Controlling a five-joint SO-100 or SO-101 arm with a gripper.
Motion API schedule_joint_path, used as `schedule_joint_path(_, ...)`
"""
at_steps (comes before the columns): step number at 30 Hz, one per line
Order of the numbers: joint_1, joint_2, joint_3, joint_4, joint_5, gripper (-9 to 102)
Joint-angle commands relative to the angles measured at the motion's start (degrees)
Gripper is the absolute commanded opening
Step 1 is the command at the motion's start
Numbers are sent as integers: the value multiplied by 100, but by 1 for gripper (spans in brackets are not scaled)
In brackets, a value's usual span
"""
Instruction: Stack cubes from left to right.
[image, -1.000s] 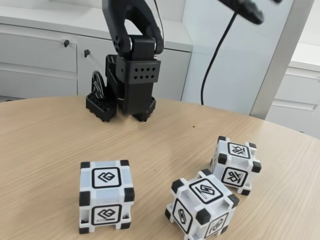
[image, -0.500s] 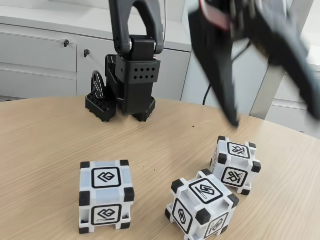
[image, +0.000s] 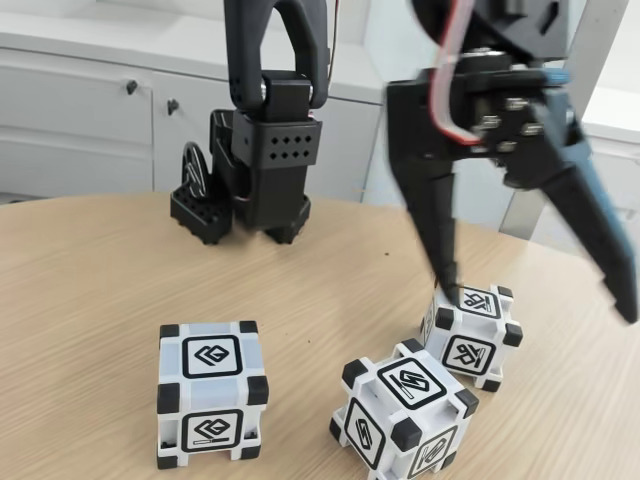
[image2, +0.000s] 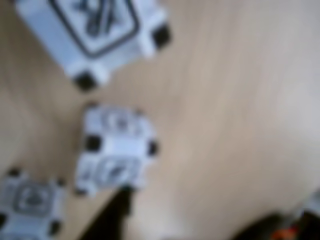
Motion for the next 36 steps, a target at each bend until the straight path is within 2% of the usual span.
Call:
schedule_joint_path(1, -220, -9, -185, 18, -26, 36)
schedule_joint_path(6, -343, -9, -44, 97, -290, 37)
schedule_joint_path(10, -352, 44, 114, 712, -615, 36)
schedule_joint_path(16, -352, 88, 114, 1318, -396, 36)
schedule_joint_path(28, -352, -18, 114, 1239, -1591, 37)
schedule_joint_path(36, -352, -26, 114, 1230, -2004, 37)
